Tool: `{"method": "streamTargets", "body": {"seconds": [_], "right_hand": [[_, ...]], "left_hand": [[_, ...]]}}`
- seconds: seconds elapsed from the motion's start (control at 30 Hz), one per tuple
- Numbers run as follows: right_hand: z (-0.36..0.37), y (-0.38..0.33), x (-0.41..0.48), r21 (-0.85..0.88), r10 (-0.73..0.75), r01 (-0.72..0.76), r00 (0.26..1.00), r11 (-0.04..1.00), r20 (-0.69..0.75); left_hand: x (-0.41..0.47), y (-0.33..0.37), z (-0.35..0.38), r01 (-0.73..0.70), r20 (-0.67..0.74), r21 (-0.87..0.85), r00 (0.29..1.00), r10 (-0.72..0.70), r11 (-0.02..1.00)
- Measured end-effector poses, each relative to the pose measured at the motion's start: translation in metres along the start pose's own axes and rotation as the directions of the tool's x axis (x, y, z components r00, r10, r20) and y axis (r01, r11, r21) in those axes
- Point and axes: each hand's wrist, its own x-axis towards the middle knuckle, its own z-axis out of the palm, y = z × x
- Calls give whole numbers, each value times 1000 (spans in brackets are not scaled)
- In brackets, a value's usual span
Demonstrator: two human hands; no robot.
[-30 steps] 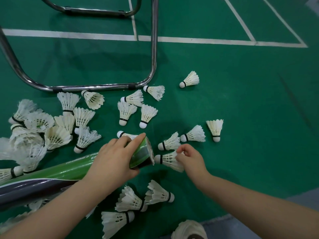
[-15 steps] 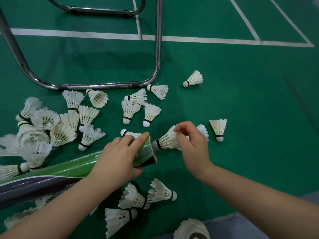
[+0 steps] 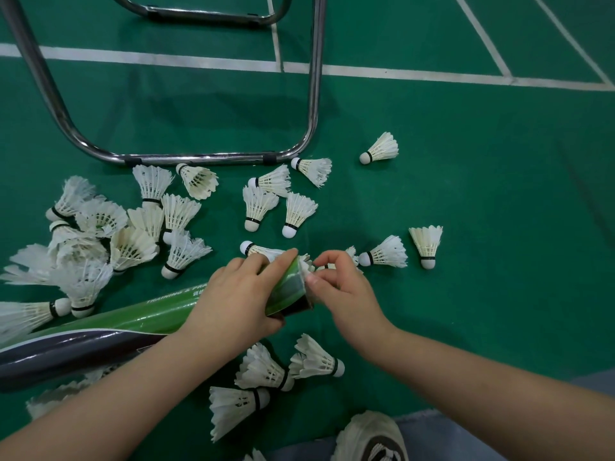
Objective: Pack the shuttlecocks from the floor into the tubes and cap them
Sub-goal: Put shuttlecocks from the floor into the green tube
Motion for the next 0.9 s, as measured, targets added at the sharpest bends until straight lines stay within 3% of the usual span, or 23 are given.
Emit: {"method": "streamTargets", "body": {"seconds": [0.07,0.17,0.3,0.5,0.57,0.7,0.73,0.9], "right_hand": [[0,-4,-3,95,25,-33,996,995,83],[-2,-9,-7,185,65,-130,944,974,322],[-6,-11,-4,19,148,-188,828,982,541],[3,-14,-6,-133,227,-187,697,973,681],[10,-11,-5,-124,219,-183,717,975,661],[18,-10,1,178,163,-251,902,951,399],[16,-13,5,185,168,-238,929,953,330],[0,-3,22,-173,202,-184,975,968,91]], "left_hand": [[-2,1,-3,4,-4,-17,1000,-4,1000],[-6,2,-8,1,-7,-15,1000,-1,1000],[-22,4,-8,-47,-20,50,999,48,998],[-37,9,0,-62,-24,41,998,63,997],[-38,9,-1,-48,-18,45,999,48,998],[-31,5,-11,-9,-13,-39,1000,9,999],[-29,2,-13,-1,-15,-39,1000,0,999],[-36,-13,-12,41,40,1,998,-41,999]]}}
